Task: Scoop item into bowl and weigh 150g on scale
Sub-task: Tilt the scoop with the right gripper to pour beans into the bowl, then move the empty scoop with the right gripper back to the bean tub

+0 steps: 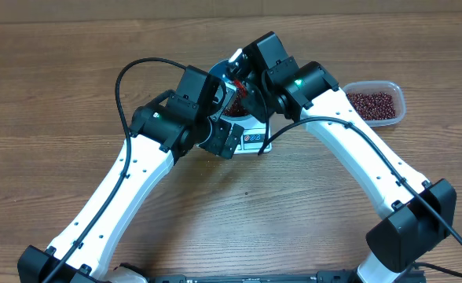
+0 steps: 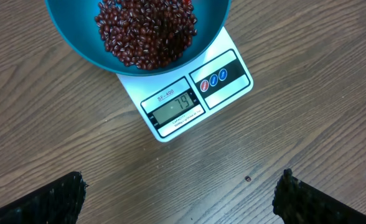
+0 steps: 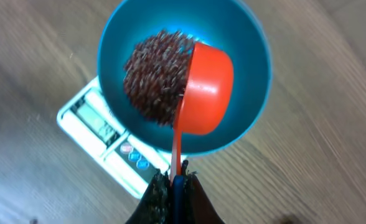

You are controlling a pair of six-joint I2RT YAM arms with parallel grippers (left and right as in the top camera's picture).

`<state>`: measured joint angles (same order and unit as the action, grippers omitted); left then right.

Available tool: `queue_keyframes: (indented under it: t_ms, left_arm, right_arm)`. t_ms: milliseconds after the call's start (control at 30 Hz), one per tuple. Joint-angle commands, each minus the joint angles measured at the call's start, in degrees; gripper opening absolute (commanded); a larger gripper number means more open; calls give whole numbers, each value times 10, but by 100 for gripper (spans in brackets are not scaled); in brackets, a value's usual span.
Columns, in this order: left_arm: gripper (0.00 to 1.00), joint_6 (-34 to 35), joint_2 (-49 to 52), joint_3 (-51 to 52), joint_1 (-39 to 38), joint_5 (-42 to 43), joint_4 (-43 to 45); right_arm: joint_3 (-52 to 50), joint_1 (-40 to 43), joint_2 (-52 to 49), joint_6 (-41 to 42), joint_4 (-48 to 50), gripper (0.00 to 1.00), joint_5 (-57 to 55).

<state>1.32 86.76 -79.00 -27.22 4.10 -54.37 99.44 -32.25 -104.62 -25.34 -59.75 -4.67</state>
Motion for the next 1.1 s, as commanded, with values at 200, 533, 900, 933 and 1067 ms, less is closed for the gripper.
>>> queue_keyframes:
  t_ms: [200, 533, 900, 933, 1067]
  left_arm:
    - [99, 4, -13, 2, 3, 4, 2]
    - [100, 4, -13, 2, 3, 4, 2]
    - [100, 4, -13, 2, 3, 4, 2]
    - [100, 4, -13, 2, 3, 4, 2]
    - [100, 4, -13, 2, 3, 4, 2]
  right_arm:
    - [19, 5, 19, -37, 6, 4, 46]
    - [19, 17, 19, 35, 26, 4, -15]
    - [19, 155, 60, 110, 27, 4, 151]
    - [19, 174, 69, 119, 27, 4, 165]
    - [19, 262, 102, 149, 23, 4, 183]
